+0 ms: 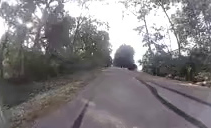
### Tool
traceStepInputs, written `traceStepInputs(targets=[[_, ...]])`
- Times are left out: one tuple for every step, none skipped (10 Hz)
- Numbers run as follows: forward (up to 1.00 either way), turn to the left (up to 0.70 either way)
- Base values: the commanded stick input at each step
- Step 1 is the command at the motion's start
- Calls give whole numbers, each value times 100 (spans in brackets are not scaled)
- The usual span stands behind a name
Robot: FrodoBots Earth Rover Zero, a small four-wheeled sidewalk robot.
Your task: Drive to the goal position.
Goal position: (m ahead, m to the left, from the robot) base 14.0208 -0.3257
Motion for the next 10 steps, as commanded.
traceStepInputs(targets=[[70,0],[70,0],[70,0],[70,0],[70,0],[70,0],[70,0],[70,0],[70,0],[70,0]])
